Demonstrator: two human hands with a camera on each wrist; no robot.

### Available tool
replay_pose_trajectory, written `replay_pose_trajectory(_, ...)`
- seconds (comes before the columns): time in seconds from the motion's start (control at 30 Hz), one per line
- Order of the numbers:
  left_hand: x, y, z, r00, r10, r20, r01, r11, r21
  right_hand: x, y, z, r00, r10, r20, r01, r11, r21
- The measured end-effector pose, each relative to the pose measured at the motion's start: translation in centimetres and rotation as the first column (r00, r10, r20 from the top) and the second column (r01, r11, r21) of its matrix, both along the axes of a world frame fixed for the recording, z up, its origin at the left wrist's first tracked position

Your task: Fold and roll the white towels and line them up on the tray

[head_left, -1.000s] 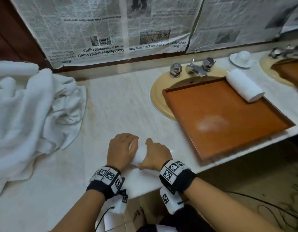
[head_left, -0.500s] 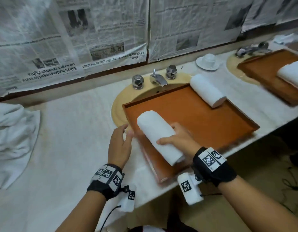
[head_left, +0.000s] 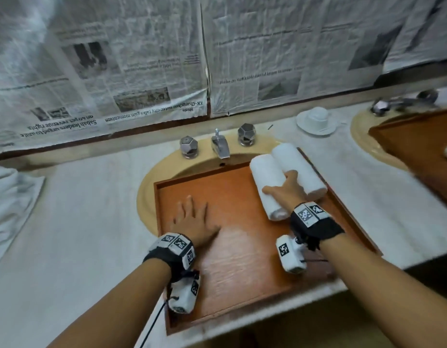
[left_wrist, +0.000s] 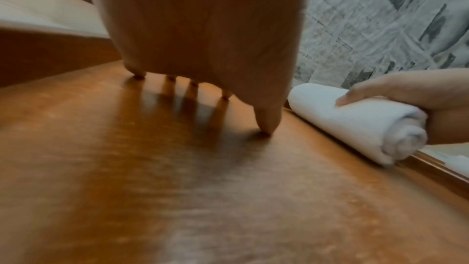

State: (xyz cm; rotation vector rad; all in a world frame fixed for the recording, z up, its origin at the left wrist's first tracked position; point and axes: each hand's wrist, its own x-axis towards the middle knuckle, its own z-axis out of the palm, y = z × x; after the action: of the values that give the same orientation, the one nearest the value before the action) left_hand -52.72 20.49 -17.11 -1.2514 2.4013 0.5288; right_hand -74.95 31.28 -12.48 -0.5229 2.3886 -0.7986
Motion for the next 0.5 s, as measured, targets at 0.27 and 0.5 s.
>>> replay_pose_trajectory(0.27,-0.8,0.7,-0.3,0.999,0.030,0.040,-0.031,0.999,0.033,-0.1,-1.2,-1.6,0.773,0.241,-0.587,-0.163,0.970,0.182)
replay_pose_trajectory(0.5,-0.7,0.9,0.0,0.999,0.037,0.022,-0.038,0.999,0.038,-0.5,-0.6,-2.9,0.617,0.501,-0.607,-0.249,0.856,0.453)
